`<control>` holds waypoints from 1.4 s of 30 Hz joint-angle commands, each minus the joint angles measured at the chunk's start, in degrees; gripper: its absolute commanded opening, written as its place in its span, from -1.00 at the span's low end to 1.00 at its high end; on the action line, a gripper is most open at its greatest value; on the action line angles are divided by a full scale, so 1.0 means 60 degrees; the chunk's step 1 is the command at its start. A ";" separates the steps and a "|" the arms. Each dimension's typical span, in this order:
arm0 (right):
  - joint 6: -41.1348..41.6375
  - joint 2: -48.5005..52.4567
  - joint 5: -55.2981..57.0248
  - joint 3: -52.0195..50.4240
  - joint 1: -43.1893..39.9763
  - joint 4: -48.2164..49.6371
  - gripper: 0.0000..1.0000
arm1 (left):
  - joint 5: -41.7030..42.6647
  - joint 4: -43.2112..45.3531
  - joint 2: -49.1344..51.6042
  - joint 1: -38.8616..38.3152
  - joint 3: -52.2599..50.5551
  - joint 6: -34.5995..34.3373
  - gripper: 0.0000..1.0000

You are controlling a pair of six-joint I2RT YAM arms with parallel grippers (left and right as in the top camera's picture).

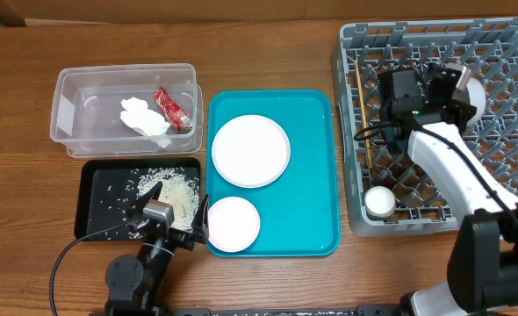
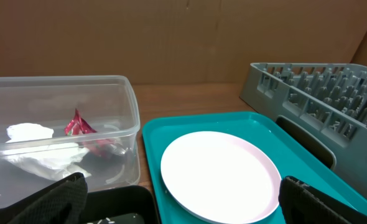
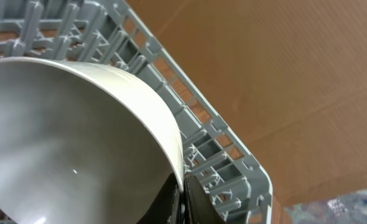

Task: Sort waste into correct bins and load items into the dishwasher
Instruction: 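Lower the white bowl upside down into the rack and release it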

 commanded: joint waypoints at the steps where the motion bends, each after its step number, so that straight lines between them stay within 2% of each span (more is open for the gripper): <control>1: -0.0561 0.0331 0.0131 0.0102 0.0004 0.0011 -0.92 | 0.0080 0.0040 -0.0102 0.0055 -0.0073 -0.0131 1.00; 12: -0.0561 0.0426 -0.0845 0.0098 0.0273 -0.0251 -0.92 | 0.0080 0.0040 -0.0106 0.0055 -0.0073 -0.0131 1.00; 22: -0.0619 0.0423 -0.0820 0.0106 0.0477 -0.0233 -0.90 | 0.0080 0.0040 -0.0106 0.0055 -0.0073 -0.0131 1.00; 27: -0.0692 0.0423 0.0007 0.0259 0.0466 0.0160 -0.90 | 0.0080 0.0040 -0.0102 0.0055 -0.0073 -0.0131 1.00; 34: -0.2412 0.0423 0.0058 0.0310 0.0459 0.1927 -0.91 | 0.0080 0.0040 -0.0106 0.0055 -0.0073 -0.0127 1.00; 42: -0.2415 0.0634 -0.0113 0.0288 0.0361 0.1545 -0.92 | 0.0080 0.0040 -0.0102 0.0055 -0.0073 -0.0131 1.00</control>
